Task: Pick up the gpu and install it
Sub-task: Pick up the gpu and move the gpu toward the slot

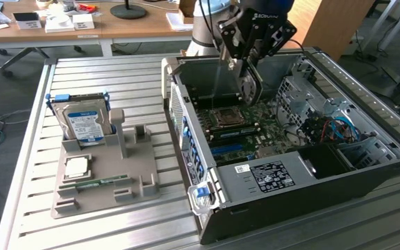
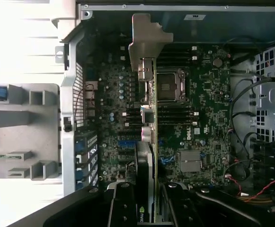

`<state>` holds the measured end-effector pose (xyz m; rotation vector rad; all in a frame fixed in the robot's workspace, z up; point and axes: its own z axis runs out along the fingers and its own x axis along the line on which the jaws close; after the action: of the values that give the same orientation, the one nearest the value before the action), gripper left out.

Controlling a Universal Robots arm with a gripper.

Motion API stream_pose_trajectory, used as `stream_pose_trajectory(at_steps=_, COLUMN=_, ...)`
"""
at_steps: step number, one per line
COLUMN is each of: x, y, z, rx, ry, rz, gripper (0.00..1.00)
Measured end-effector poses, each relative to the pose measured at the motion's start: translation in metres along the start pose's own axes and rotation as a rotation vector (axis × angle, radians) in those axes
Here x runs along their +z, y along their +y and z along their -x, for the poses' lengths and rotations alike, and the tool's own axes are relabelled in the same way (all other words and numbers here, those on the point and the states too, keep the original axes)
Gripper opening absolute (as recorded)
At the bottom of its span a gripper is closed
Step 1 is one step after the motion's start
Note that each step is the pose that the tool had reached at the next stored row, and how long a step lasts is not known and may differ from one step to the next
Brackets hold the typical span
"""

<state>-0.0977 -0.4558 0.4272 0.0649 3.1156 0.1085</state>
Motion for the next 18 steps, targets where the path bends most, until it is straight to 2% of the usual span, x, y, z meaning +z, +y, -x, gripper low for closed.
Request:
stream_pose_trajectory(at_steps=2, x=0.0002, y=0.0003, z=0.007, rx=0.0, ry=0.0002, rz=0.0023, gripper=0.27)
stream_pose_trajectory(at_steps=8, x=0.0004, y=0.0007, z=0.017, rx=0.0, ry=0.0003, rz=0.0055, gripper=0.27)
stream_pose_trajectory(at_steps=11, x=0.0007, y=0.0011, z=0.028, rx=0.0, ry=0.0004, rz=0.0095, gripper=0.27)
stream_pose_trajectory(at_steps=18, x=0.001, y=0.0016, z=0.038, rx=0.0, ry=0.0006, rz=0.0133, gripper=0.27)
